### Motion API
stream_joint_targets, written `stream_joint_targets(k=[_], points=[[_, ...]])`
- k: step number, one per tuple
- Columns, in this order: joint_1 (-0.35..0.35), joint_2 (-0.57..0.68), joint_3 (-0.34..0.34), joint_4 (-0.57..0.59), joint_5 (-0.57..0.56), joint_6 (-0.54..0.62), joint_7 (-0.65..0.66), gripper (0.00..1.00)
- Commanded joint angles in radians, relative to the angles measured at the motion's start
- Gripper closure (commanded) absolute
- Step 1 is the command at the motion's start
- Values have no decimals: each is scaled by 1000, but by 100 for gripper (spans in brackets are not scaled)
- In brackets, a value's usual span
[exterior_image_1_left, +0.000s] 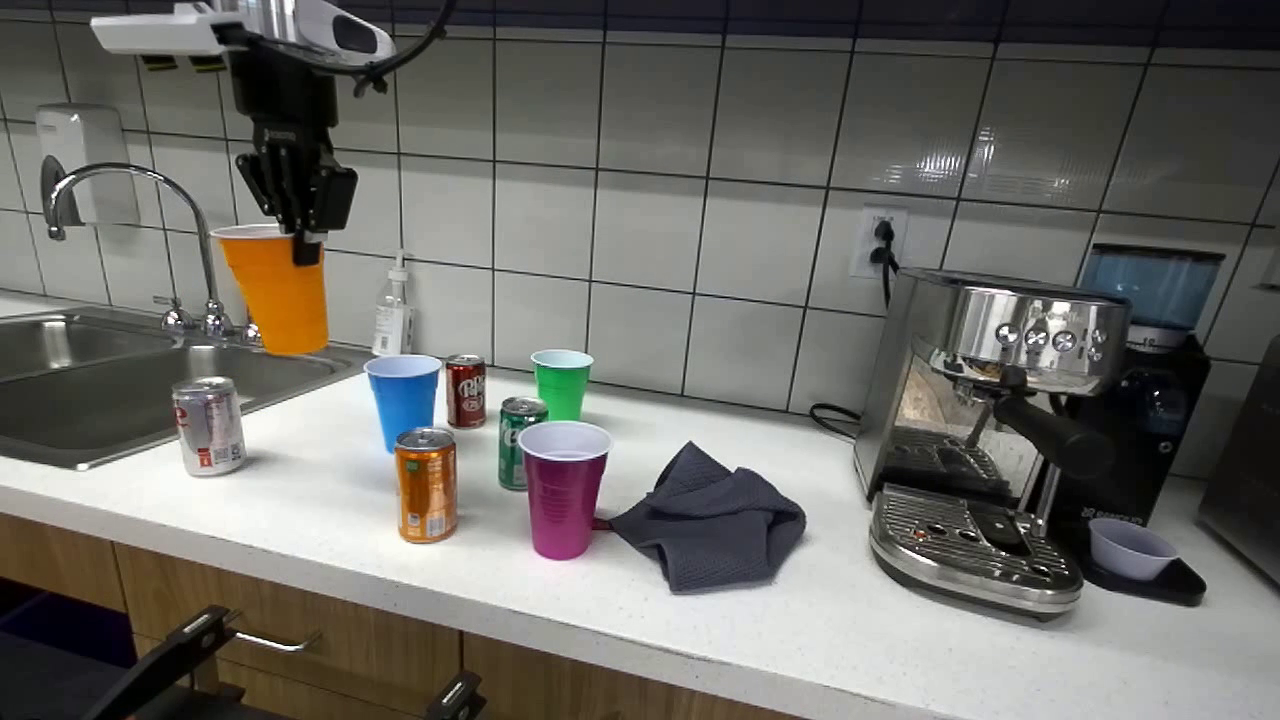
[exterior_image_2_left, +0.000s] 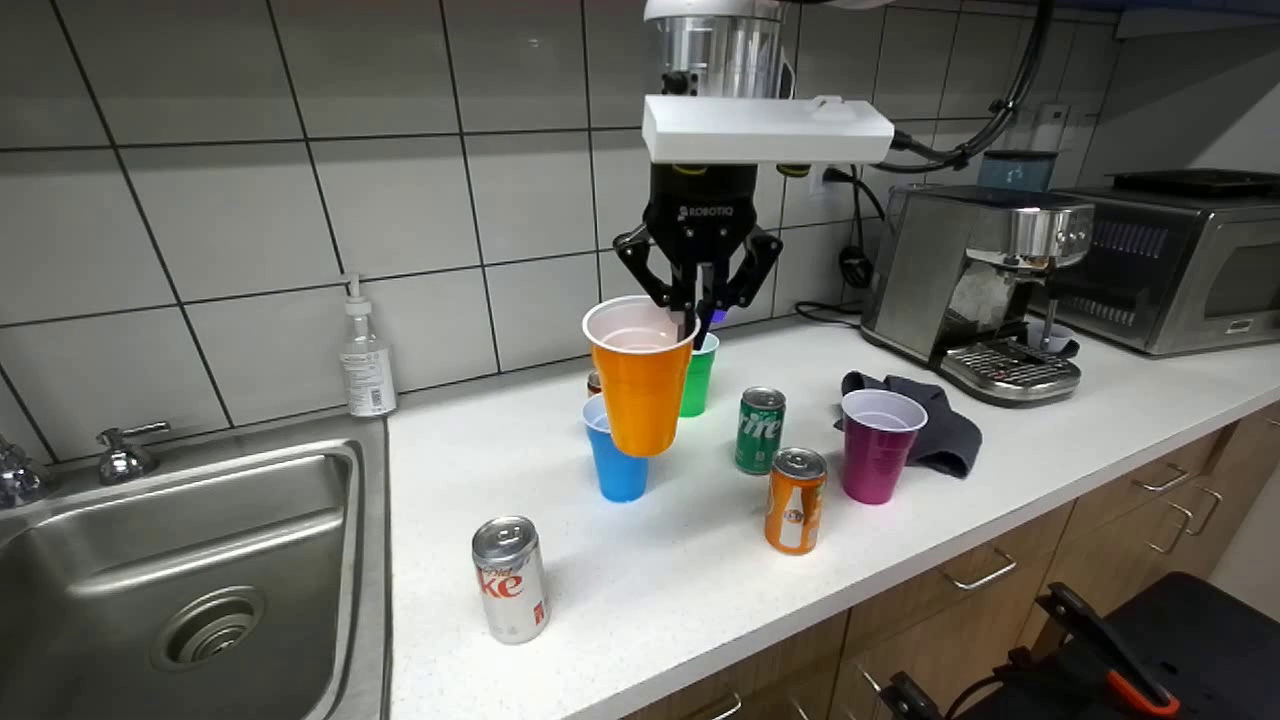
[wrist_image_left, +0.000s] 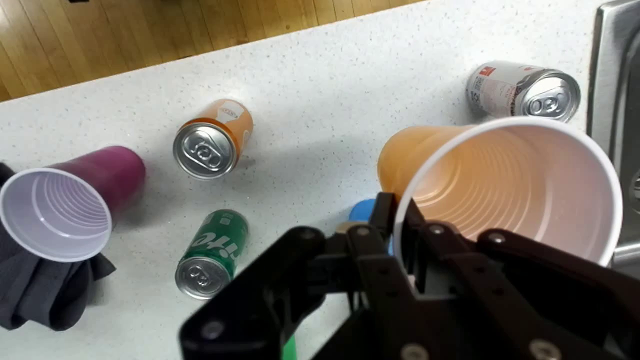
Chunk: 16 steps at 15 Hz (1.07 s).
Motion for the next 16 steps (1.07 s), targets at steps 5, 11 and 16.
stream_joint_targets(k=[5, 11, 16], points=[[-41, 94, -22, 120, -18, -32, -95, 98], [-52, 184, -45, 212, -30, -41, -139, 98], [-51, 258, -65, 283, -27, -44, -169, 98]])
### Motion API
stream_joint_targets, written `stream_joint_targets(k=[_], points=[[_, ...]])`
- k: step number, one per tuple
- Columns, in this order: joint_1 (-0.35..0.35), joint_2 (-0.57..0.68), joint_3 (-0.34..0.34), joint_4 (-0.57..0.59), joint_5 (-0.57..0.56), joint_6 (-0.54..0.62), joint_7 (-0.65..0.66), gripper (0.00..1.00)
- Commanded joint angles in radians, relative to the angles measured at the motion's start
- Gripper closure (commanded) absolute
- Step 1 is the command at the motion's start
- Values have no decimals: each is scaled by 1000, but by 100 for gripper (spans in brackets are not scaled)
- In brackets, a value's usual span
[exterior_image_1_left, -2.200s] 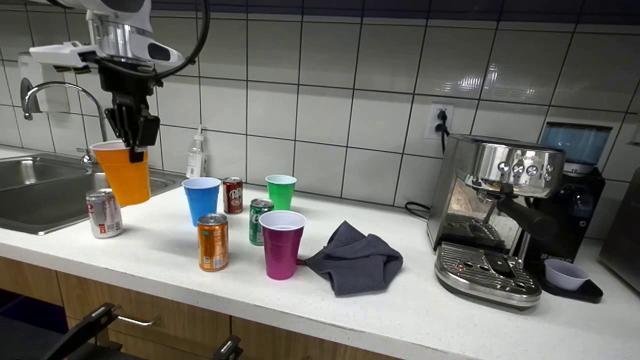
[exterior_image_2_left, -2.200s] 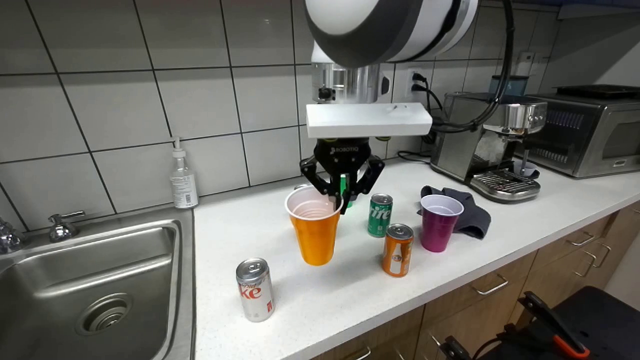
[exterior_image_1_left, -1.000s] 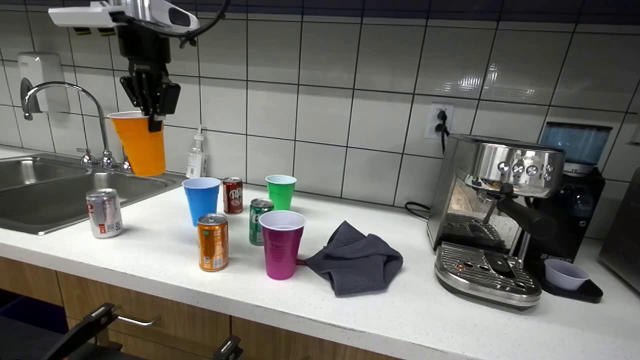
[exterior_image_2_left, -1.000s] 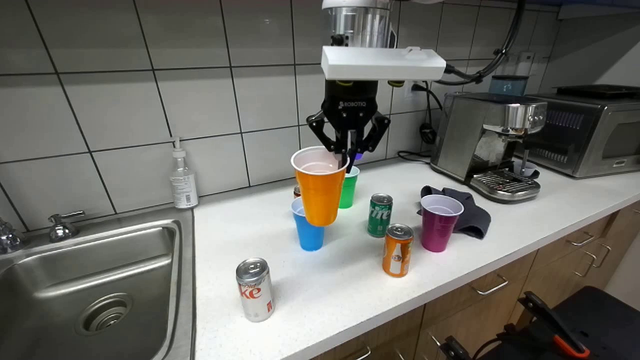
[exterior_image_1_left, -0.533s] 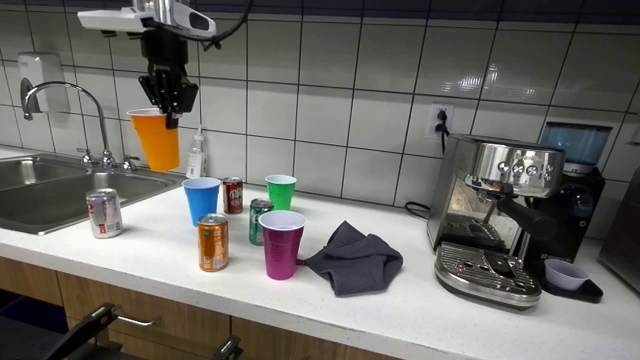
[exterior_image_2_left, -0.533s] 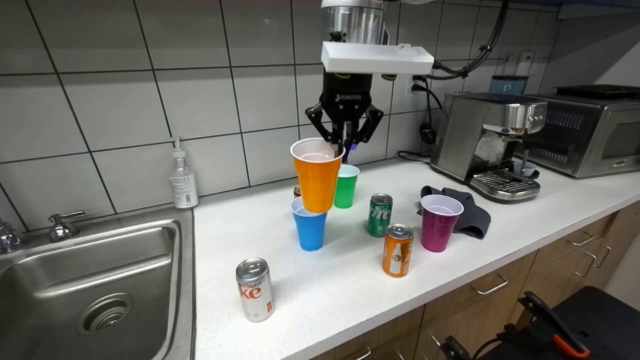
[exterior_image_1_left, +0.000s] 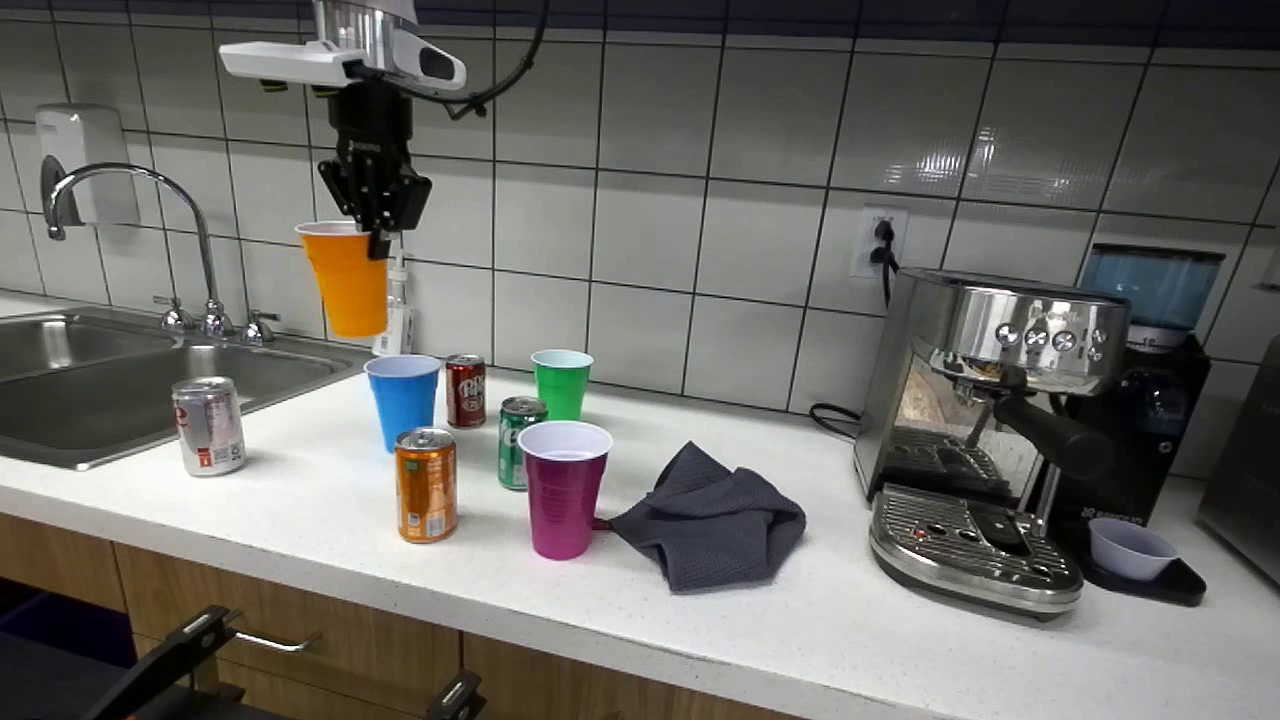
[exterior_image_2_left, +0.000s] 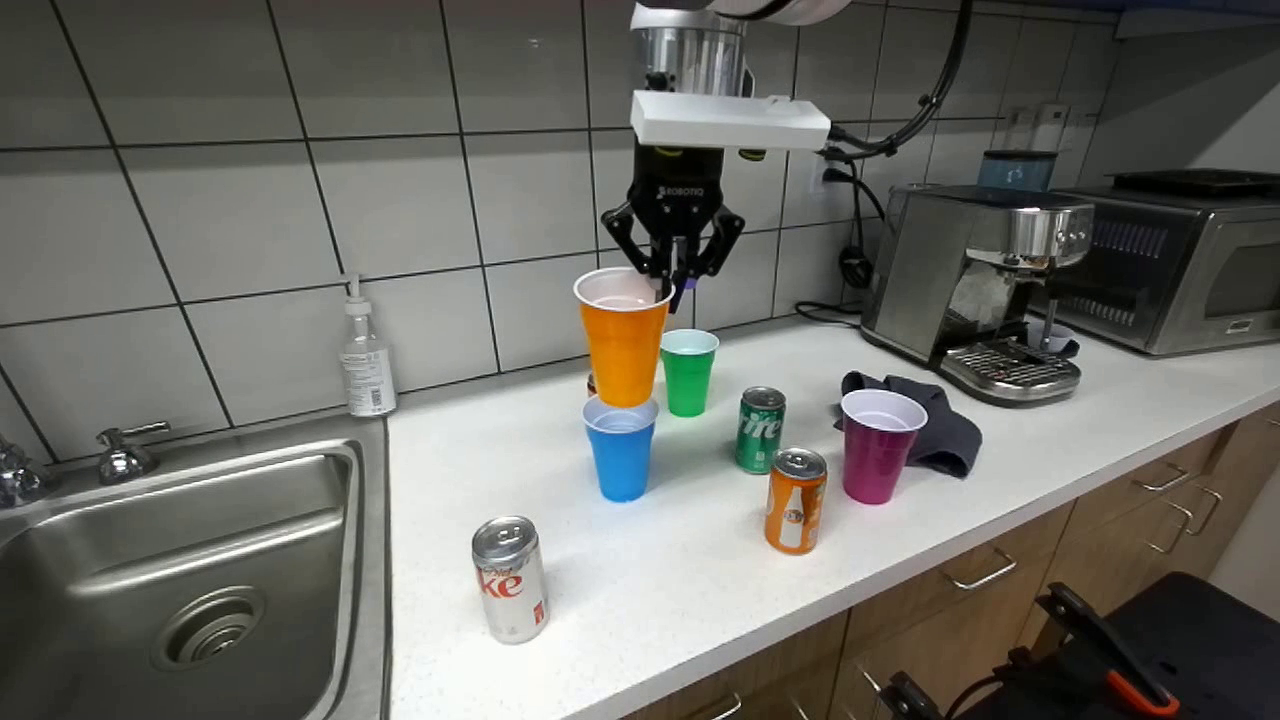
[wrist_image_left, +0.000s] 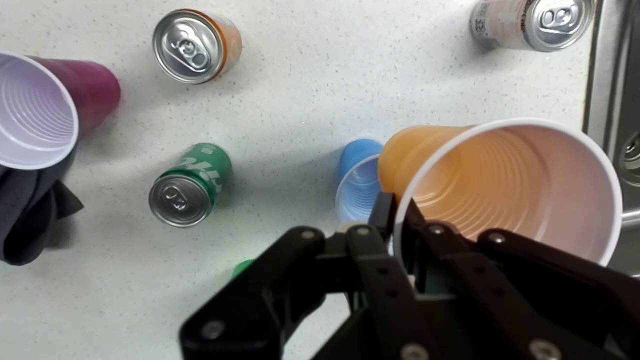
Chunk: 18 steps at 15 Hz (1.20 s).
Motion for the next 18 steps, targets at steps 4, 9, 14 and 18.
stream_joint_targets(k=[4, 9, 14, 18], points=[[-11, 110, -20, 123, -12, -42, -53, 98], [-8, 176, -33, 178, -7, -40, -67, 98], [-6, 224, -37, 216, 1, -34, -77, 98], [-5, 253, -39, 236, 4, -31, -89, 98]])
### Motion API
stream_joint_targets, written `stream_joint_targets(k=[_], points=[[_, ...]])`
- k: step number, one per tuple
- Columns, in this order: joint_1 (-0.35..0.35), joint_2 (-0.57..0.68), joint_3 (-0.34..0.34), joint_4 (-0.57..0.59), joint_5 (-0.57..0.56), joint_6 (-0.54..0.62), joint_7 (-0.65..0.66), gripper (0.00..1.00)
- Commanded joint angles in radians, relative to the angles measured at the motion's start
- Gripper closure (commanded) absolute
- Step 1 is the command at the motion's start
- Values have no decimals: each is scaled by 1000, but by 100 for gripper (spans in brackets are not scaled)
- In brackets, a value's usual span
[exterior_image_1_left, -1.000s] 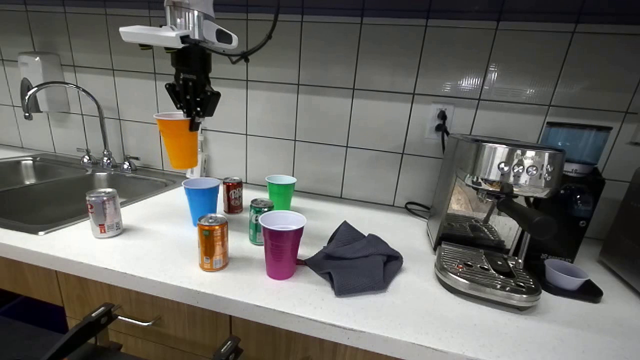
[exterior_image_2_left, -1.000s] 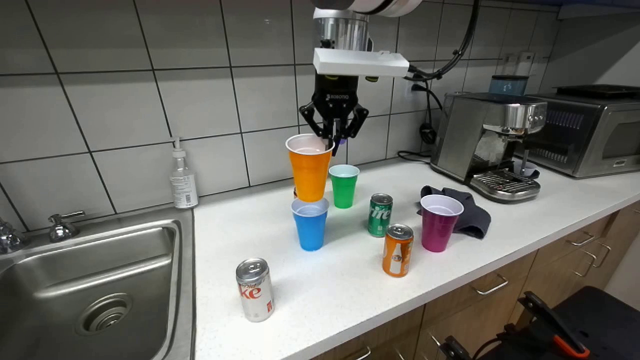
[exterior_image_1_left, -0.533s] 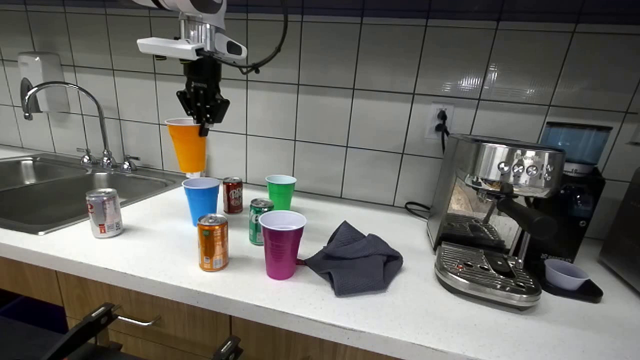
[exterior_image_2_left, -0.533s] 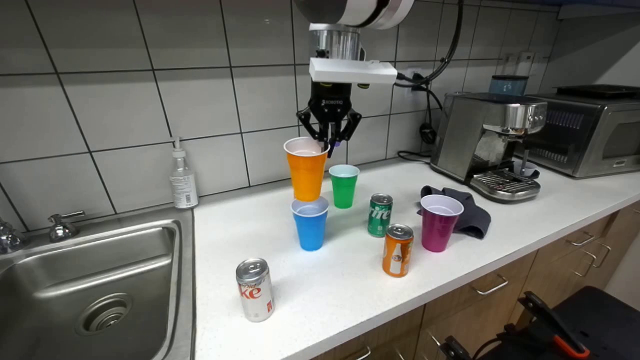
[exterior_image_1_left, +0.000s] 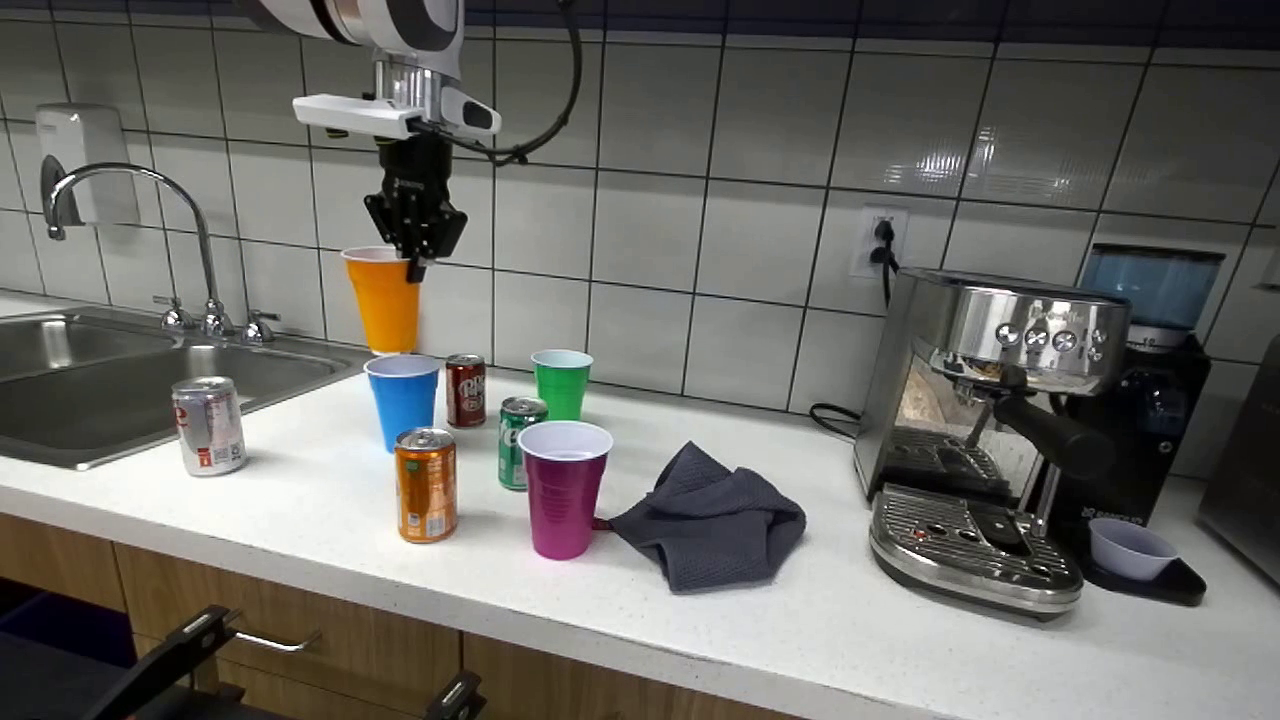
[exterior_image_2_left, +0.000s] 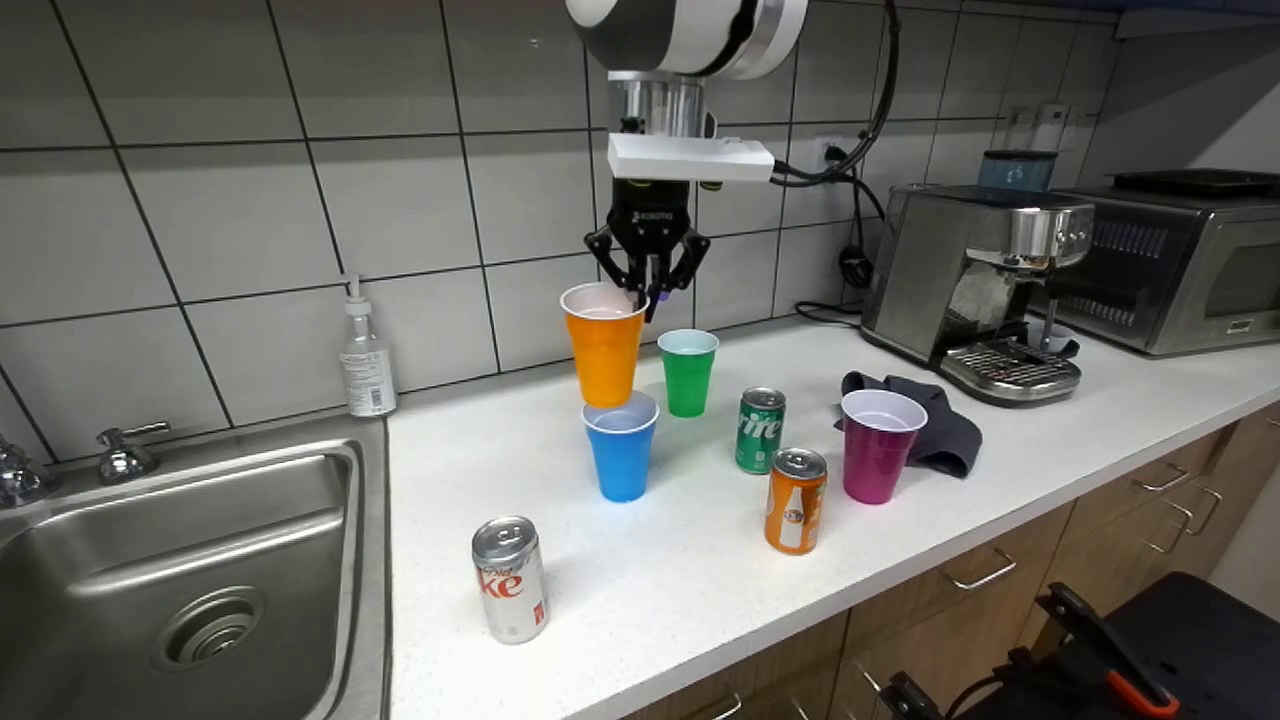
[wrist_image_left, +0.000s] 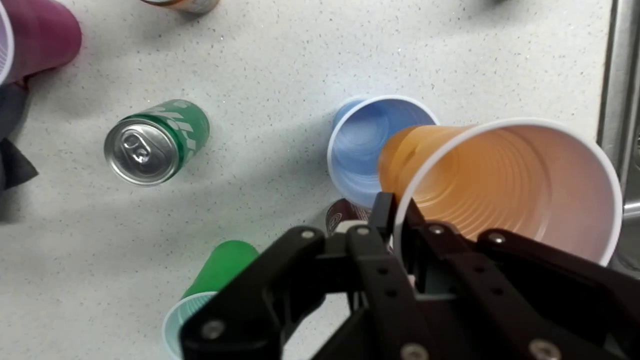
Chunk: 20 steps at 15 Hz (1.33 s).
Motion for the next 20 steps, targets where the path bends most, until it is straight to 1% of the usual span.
stream_joint_targets(k=[1, 20], points=[[-4, 38, -4, 50, 3, -30, -34, 98], [7, 120, -20, 61, -53, -12, -8, 98]])
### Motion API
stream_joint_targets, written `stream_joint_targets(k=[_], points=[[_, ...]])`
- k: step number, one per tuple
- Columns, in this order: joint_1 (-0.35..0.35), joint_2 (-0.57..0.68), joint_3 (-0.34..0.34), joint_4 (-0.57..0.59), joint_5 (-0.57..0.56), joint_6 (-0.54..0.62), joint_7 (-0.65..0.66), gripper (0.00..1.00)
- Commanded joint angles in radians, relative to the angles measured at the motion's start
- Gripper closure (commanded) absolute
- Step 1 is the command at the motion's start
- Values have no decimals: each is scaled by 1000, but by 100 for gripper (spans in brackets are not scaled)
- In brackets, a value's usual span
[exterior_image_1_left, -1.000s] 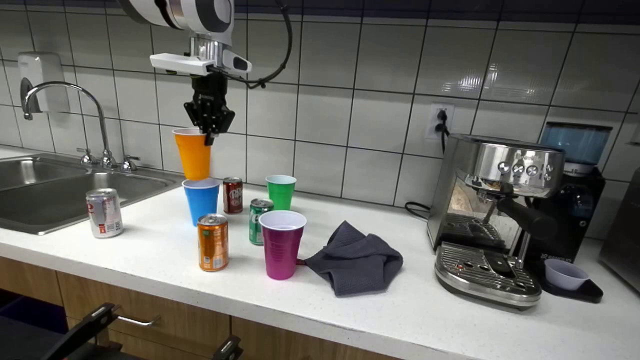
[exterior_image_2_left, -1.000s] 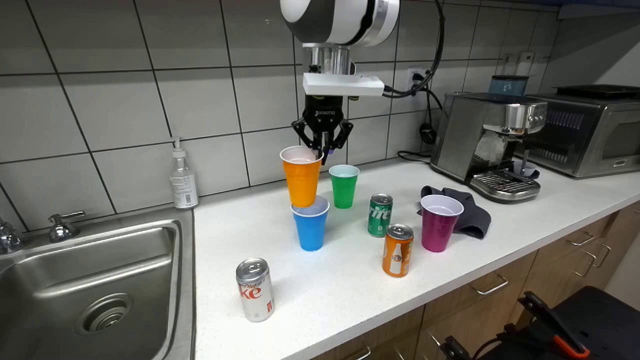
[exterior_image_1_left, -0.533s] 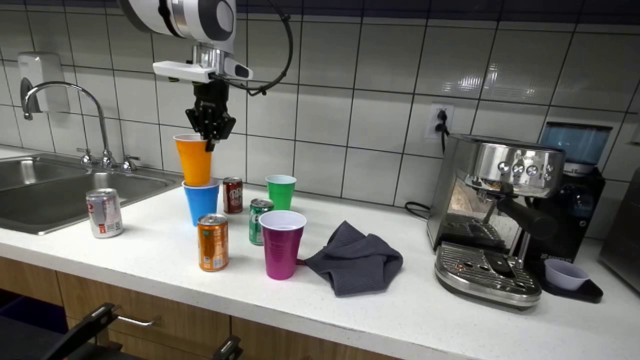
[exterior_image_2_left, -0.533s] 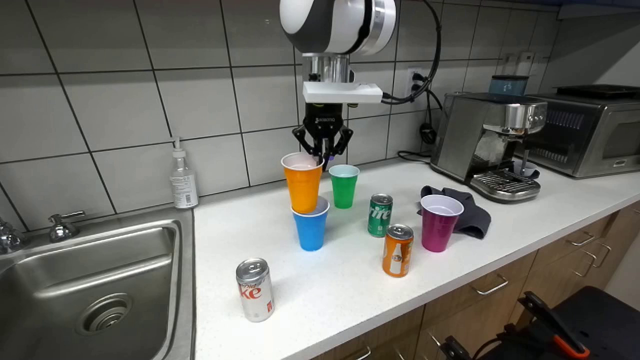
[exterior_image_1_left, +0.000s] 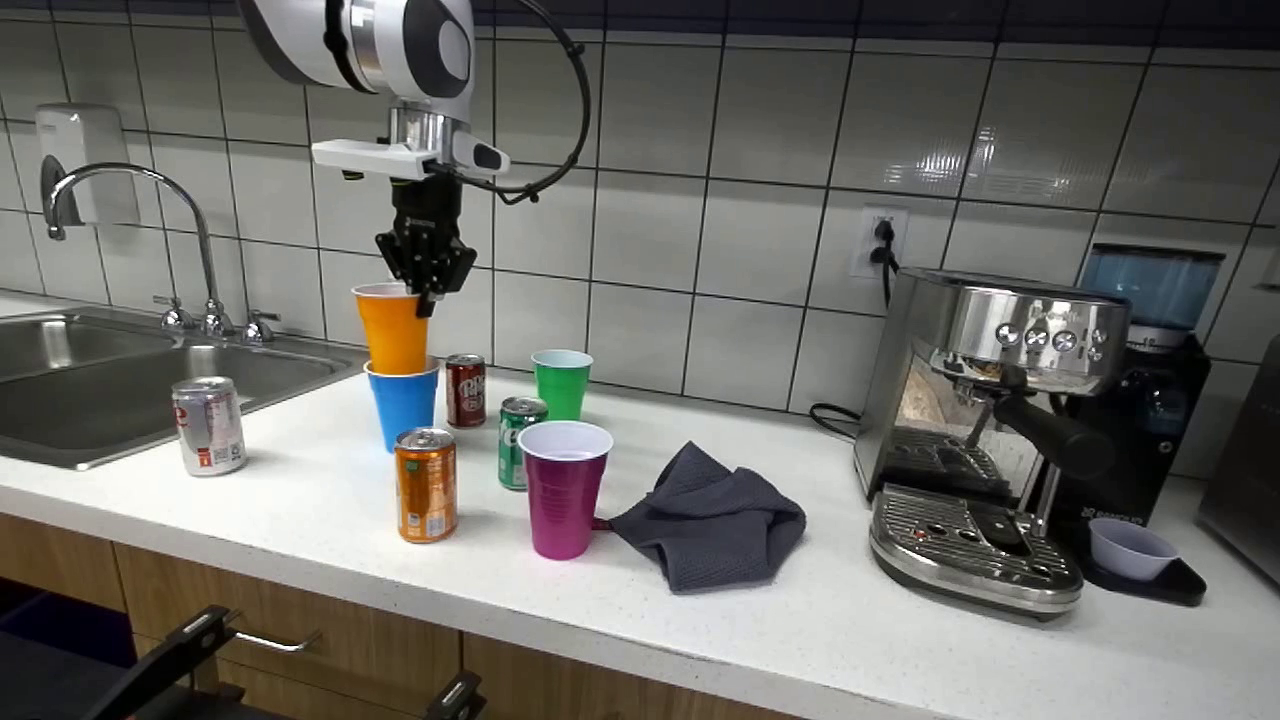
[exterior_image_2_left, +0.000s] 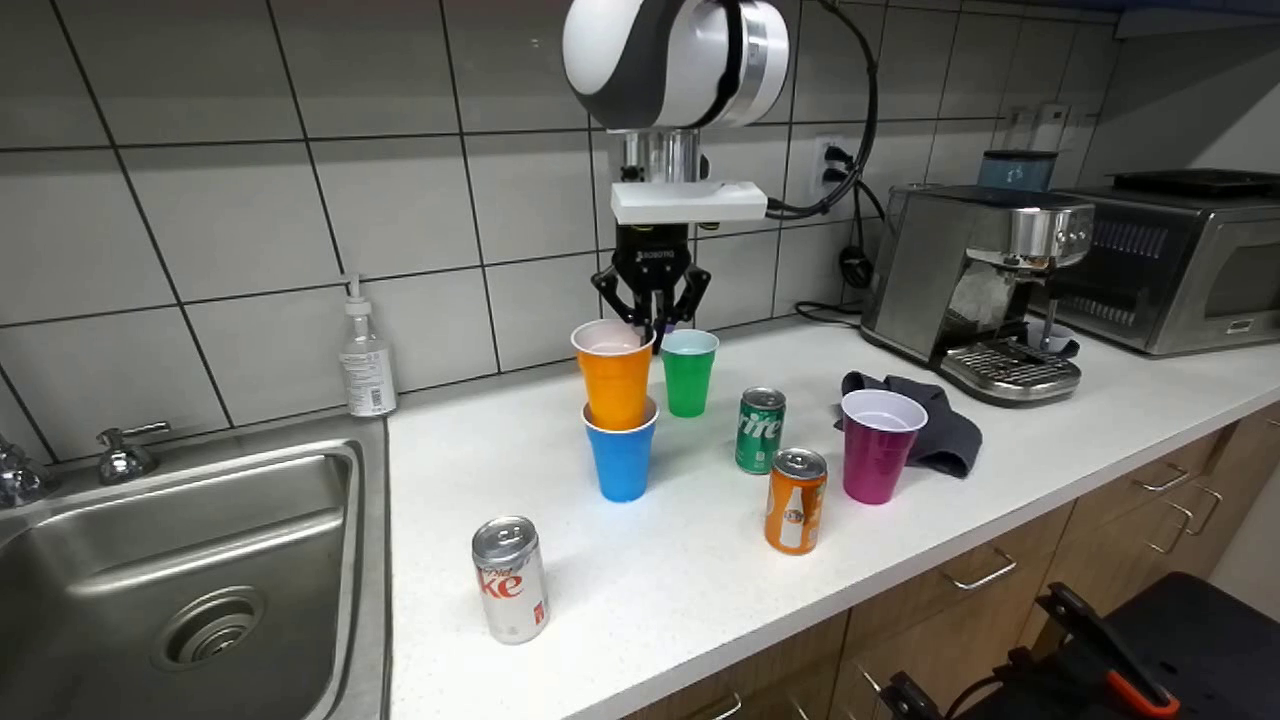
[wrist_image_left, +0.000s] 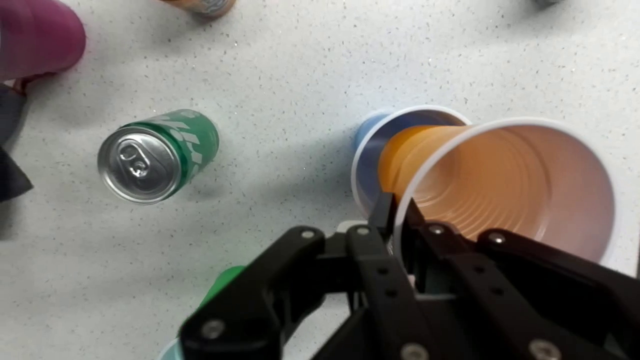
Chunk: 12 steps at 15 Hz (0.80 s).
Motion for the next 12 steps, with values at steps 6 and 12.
stream_joint_targets(k=[6, 12], points=[[11, 52, -8, 31, -21, -6, 4, 98], [14, 85, -14, 34, -25, 17, 11, 98]])
